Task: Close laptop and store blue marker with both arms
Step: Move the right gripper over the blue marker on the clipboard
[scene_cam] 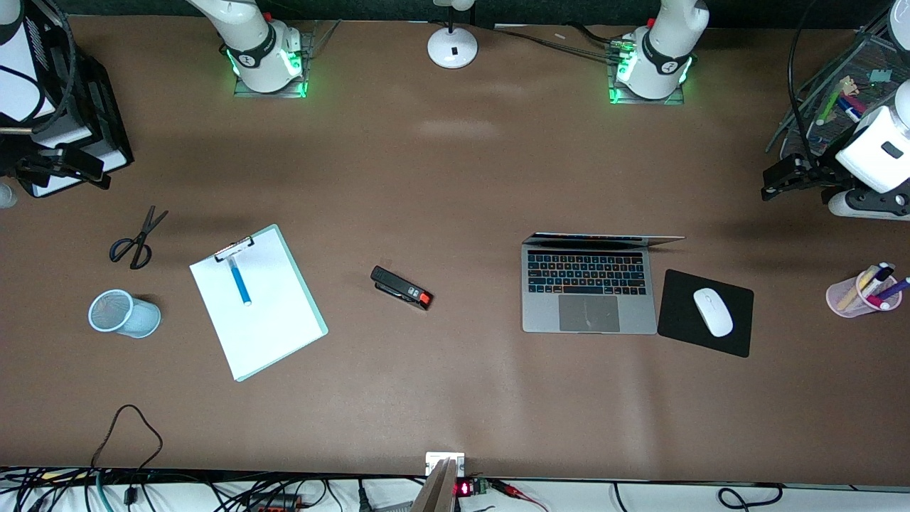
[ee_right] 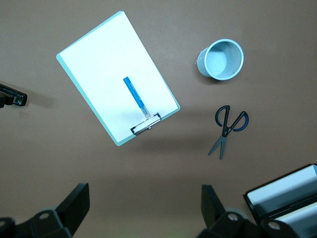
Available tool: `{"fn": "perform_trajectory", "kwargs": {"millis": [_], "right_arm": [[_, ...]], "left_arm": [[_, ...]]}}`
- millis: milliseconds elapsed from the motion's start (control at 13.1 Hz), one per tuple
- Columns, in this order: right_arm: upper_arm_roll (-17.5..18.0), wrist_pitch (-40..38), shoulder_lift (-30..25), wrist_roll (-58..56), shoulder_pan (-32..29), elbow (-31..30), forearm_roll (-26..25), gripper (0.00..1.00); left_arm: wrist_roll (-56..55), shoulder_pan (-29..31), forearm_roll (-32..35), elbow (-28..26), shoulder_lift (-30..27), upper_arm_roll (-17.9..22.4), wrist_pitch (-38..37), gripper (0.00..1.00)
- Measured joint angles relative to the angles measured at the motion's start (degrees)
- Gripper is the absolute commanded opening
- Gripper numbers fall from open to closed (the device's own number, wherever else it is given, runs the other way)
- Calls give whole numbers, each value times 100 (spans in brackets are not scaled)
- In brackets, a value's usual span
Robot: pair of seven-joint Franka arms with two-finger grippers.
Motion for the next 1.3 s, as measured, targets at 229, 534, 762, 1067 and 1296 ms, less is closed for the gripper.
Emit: {"fn": "perform_trajectory", "kwargs": {"millis": [229, 534, 762, 1067, 1296], "right_arm": [[0, 0, 0, -5, 0, 0, 0, 100], [5, 0, 5, -15, 4, -3, 0, 100], [45, 57, 147, -23, 77, -31, -2, 100], [60, 599, 586, -23, 211, -33, -3, 100], [66, 983, 1100, -27, 227, -40, -3, 100]], "left_arm": [[0, 1, 0, 0, 0, 1, -2, 100], [0, 1, 0, 0, 0, 1, -4, 100], [0, 2, 0, 0, 5, 3, -10, 100], [0, 6, 0, 1, 127, 6, -37, 29], [5, 7, 0, 107, 229, 7, -515, 1]]}}
